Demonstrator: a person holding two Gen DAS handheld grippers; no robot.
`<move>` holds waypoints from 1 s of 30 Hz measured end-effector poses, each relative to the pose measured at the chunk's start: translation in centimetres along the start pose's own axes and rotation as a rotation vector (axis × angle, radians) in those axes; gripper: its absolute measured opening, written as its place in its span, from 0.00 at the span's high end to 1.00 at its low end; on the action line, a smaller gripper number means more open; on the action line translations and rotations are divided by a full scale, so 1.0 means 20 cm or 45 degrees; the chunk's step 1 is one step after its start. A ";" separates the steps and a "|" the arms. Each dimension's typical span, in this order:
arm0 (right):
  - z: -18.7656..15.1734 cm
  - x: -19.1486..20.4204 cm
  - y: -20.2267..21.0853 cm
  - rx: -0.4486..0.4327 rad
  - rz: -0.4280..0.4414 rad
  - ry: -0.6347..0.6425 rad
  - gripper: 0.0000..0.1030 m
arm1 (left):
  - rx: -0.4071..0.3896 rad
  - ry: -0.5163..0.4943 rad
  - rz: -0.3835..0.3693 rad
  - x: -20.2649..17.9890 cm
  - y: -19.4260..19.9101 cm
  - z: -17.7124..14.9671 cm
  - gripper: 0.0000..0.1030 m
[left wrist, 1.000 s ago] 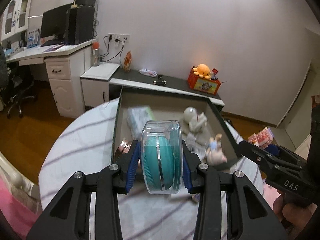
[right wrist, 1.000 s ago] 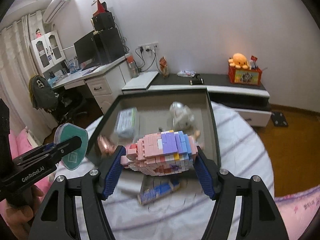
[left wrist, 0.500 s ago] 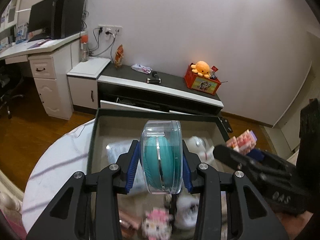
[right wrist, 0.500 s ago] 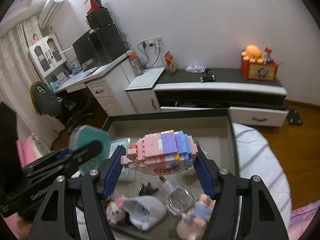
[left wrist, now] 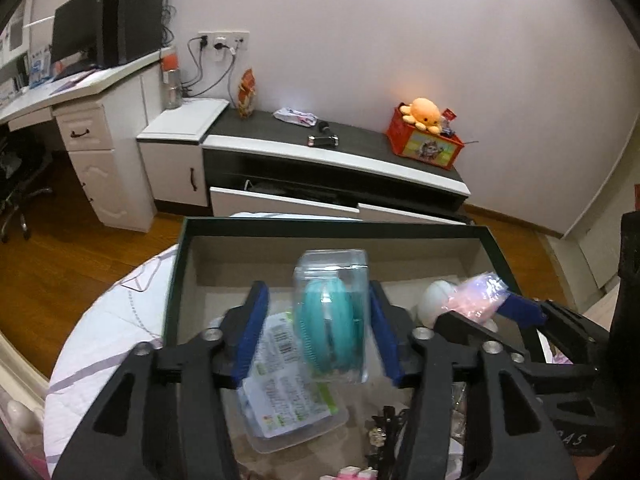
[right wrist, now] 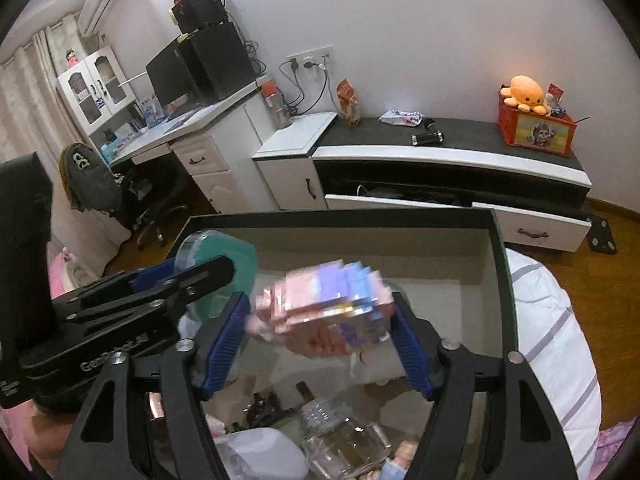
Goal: Organize rigid objects
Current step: 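Carry the teal case and block figurine into the black box and release both, then withdraw both tools from the box toward the white box and lighter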
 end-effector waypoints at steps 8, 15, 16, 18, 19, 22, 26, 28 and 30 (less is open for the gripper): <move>0.02 0.01 0.04 -0.035 -0.025 -0.027 0.19 | -0.044 0.022 0.041 0.07 0.08 0.00 0.15; 0.00 0.04 0.16 -0.071 -0.079 -0.041 0.17 | -0.135 0.024 0.091 0.11 0.28 -0.02 0.02; -0.01 0.05 0.18 -0.077 -0.082 -0.040 0.17 | -0.144 0.024 0.091 0.12 0.31 -0.03 0.00; -0.02 0.08 0.21 -0.086 -0.095 -0.038 0.17 | -0.167 0.020 0.093 0.12 0.39 -0.05 0.00; -0.03 0.09 0.23 -0.091 -0.097 -0.038 0.17 | -0.177 0.016 0.095 0.12 0.43 -0.07 0.00; -0.07 0.14 0.30 -0.110 -0.096 -0.039 0.17 | -0.204 0.005 0.101 0.12 0.56 -0.13 0.00; -0.13 0.23 0.42 -0.141 -0.103 -0.025 0.17 | -0.237 0.000 0.108 0.14 0.73 -0.22 0.00; -0.17 0.28 0.49 -0.161 -0.109 -0.010 0.17 | -0.247 0.000 0.106 0.14 0.82 -0.27 0.00; -0.22 0.33 0.57 -0.181 -0.141 0.014 0.17 | -0.254 0.001 0.102 0.16 0.89 -0.33 0.00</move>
Point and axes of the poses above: each gripper's, at about its wrist camera, not at the fingertips, and y roughly against the way its jaws point, x to its left, z to its top, the point moved 4 cm from there along -y, roughly the way its jaws point, and after that the axes turned 13 degrees about z, right-handed, at the moved point
